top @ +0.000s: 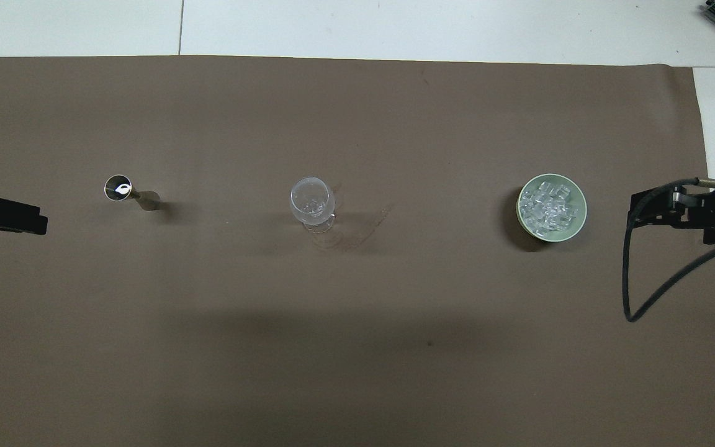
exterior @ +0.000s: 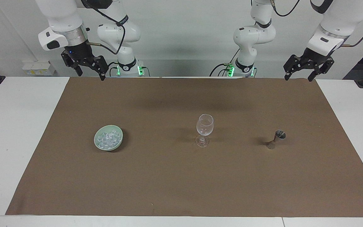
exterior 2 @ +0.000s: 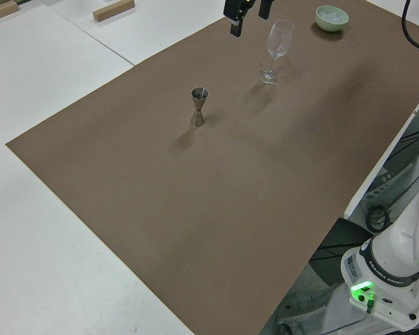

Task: Pour wine and add ice with both arms

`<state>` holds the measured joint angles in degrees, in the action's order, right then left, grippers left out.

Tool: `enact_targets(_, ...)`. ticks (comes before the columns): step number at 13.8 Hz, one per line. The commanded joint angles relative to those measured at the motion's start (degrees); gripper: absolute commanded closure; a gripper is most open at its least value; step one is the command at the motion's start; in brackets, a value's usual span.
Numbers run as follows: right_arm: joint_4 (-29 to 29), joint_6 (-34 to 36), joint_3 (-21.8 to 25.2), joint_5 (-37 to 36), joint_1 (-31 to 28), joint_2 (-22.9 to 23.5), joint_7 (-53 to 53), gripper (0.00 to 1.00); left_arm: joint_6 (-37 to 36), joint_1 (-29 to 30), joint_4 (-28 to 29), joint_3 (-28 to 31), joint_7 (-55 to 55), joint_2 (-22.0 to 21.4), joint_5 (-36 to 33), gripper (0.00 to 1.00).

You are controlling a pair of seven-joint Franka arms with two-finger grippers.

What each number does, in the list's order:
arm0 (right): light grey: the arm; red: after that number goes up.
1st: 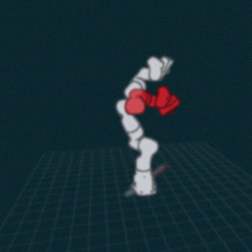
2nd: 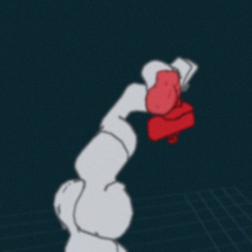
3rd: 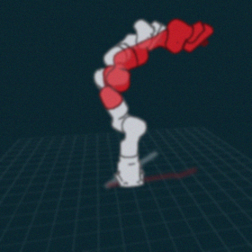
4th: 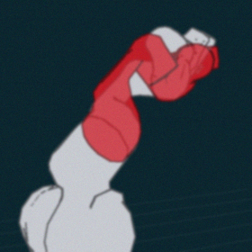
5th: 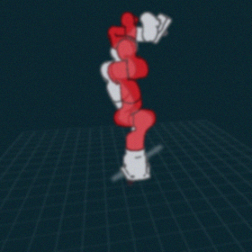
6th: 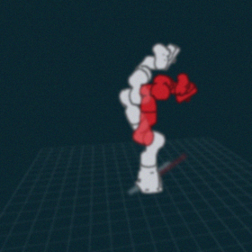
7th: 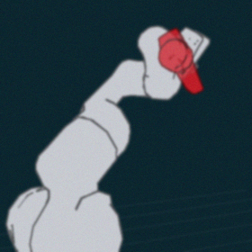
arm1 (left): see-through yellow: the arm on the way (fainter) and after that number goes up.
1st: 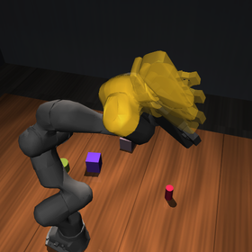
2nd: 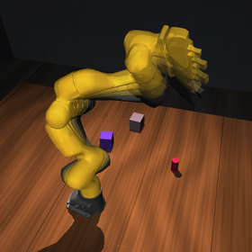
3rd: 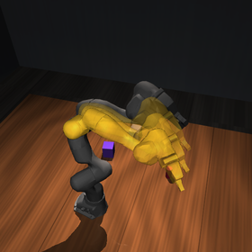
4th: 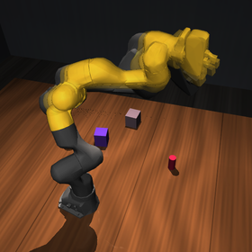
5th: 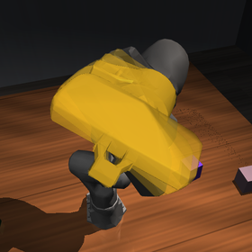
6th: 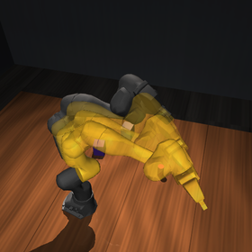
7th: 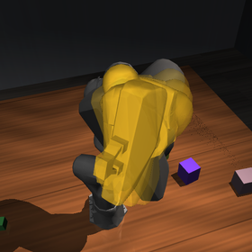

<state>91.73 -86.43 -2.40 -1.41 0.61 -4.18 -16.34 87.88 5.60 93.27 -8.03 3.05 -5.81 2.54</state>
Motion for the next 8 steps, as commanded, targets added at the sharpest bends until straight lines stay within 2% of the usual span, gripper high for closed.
enact_targets(1, 0.7, 0.3, -0.1, 1.4, -0.8, -0.9, 1.7, 0.00, -1.3, -0.1, -1.1, -0.1, -0.3, -0.3, 0.7, 0.00)
enact_targets(8, 0.7, 0.3, -0.1, 1.4, -0.8, -0.9, 1.7, 0.00, -0.4, 0.3, -1.2, -0.1, -5.9, -0.3, 0.8, 0.00)
